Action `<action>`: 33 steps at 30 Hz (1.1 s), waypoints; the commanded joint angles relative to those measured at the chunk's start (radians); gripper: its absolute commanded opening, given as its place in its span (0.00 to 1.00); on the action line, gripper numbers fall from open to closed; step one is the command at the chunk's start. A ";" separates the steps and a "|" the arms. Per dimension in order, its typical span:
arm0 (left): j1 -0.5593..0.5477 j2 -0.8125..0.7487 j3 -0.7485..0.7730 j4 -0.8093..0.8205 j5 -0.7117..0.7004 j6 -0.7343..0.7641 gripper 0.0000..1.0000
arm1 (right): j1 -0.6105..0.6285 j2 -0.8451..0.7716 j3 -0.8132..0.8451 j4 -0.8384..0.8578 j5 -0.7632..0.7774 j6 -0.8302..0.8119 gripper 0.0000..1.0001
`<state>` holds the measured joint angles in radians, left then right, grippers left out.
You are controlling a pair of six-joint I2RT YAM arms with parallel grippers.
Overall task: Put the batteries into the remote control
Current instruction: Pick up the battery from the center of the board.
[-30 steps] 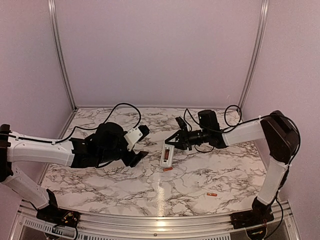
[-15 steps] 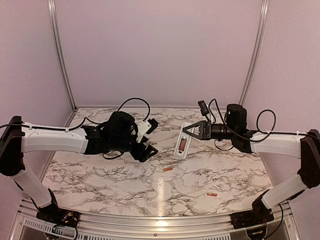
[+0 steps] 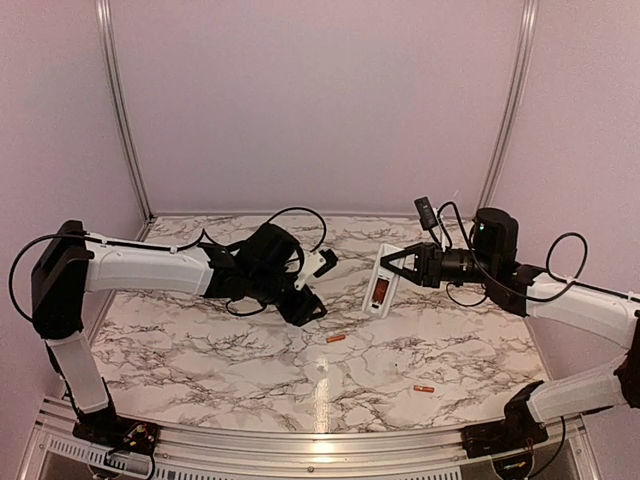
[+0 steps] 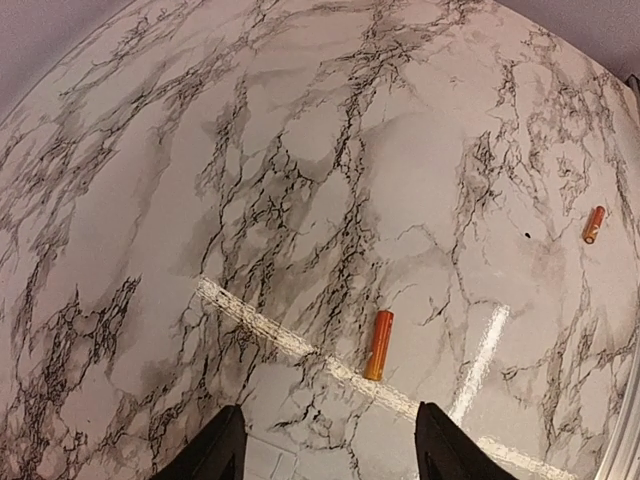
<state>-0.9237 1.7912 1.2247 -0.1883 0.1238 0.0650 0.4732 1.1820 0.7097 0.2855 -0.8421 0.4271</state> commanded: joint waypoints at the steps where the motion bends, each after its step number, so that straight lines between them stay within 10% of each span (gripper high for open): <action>1: -0.003 0.078 0.087 -0.109 0.006 0.014 0.58 | -0.004 -0.014 0.007 -0.065 0.042 -0.028 0.00; 25: -0.101 0.432 0.429 -0.354 -0.096 0.112 0.40 | -0.160 -0.040 -0.067 -0.036 -0.018 0.070 0.00; 33: -0.109 0.422 0.408 -0.391 -0.116 0.107 0.18 | -0.160 -0.040 -0.076 -0.022 -0.021 0.073 0.00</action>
<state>-1.0286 2.2139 1.6398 -0.5350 0.0242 0.1707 0.3206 1.1603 0.6365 0.2298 -0.8490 0.4877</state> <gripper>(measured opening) 0.229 0.190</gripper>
